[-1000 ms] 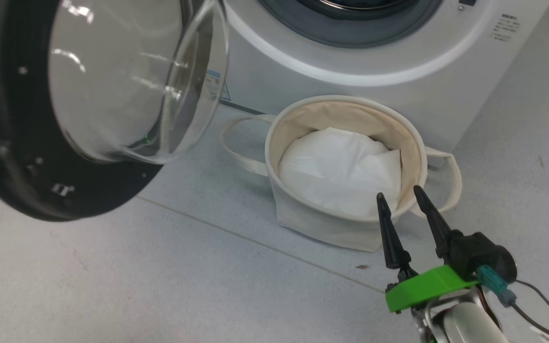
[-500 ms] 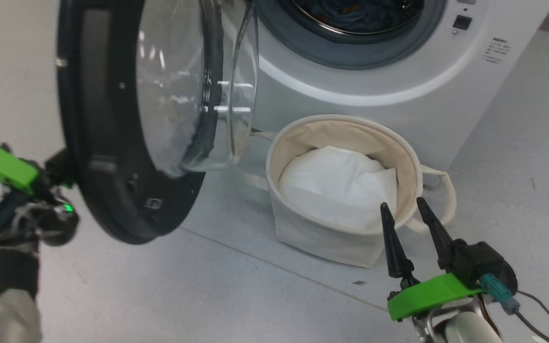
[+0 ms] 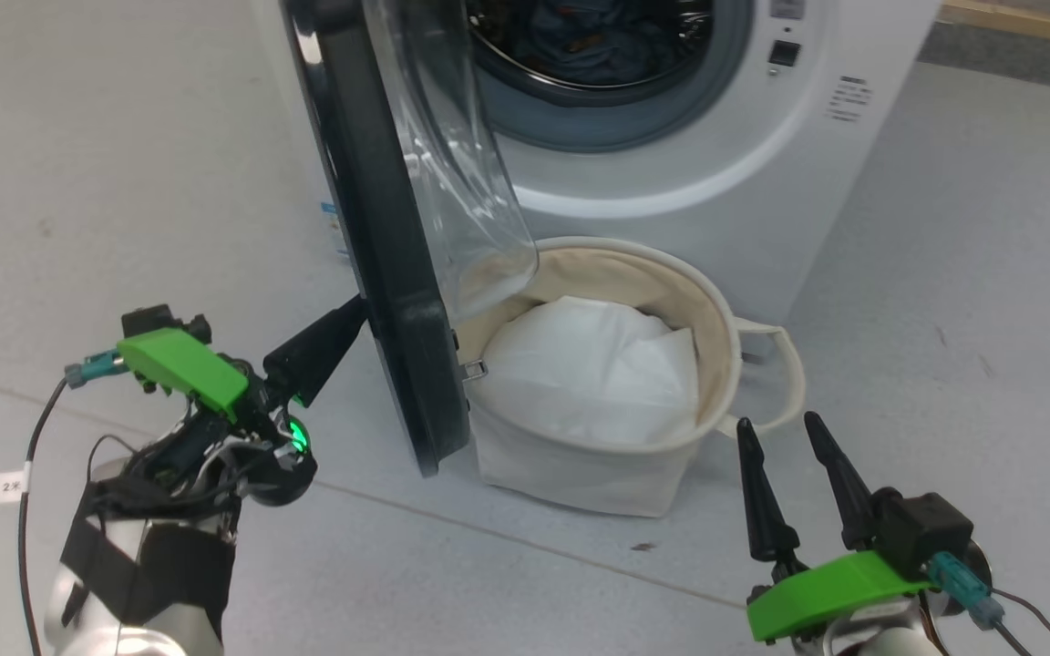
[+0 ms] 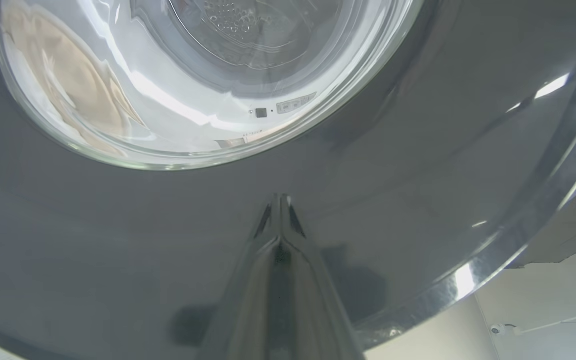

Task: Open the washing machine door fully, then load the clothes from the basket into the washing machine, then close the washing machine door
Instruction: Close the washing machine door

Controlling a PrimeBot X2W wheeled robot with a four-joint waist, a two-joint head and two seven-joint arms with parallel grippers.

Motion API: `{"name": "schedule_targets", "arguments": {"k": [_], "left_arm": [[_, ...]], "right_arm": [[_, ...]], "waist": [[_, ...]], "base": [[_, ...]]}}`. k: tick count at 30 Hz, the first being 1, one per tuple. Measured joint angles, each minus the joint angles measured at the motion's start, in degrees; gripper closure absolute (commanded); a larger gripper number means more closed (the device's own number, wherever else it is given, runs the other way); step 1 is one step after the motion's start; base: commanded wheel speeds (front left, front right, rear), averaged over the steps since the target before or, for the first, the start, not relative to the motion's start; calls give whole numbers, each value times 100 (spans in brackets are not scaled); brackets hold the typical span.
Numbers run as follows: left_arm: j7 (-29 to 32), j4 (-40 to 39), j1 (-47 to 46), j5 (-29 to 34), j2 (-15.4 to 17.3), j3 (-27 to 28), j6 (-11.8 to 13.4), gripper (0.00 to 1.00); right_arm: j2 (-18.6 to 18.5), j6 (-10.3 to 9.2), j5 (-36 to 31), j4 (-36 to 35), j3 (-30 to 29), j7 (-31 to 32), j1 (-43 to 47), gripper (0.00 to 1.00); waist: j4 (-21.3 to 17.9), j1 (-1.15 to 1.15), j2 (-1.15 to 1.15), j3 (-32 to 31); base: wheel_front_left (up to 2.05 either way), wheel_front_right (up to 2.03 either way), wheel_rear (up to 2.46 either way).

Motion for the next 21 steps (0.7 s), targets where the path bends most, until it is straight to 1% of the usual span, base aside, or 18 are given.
{"name": "schedule_targets", "arguments": {"k": [1,4,14,18,21], "left_arm": [[-87,-5,0,12,-22,-52,0,100],[-240,-16,-1,27,-34,-77,0,100],[-311,-27,-24,7,-98,-280,0,100],[-394,-27,-64,-33,-137,-319,0,100],[-580,-31,-154,-32,-137,-319,0,100]], "right_arm": [[1,0,0,-16,-16,0,-1,0],[1,0,0,-15,-37,0,0,0],[2,0,42,-32,-96,0,-2,0],[2,0,66,-74,-118,0,-9,0],[2,0,94,-81,-141,0,-14,0]], "waist": [[-135,0,0,3],[-346,0,0,21],[-1089,0,0,166],[-1398,0,0,240],[-1626,0,0,315]], "base": [[0,0,0],[0,0,0],[0,0,0],[0,0,0],[0,0,0]]}}
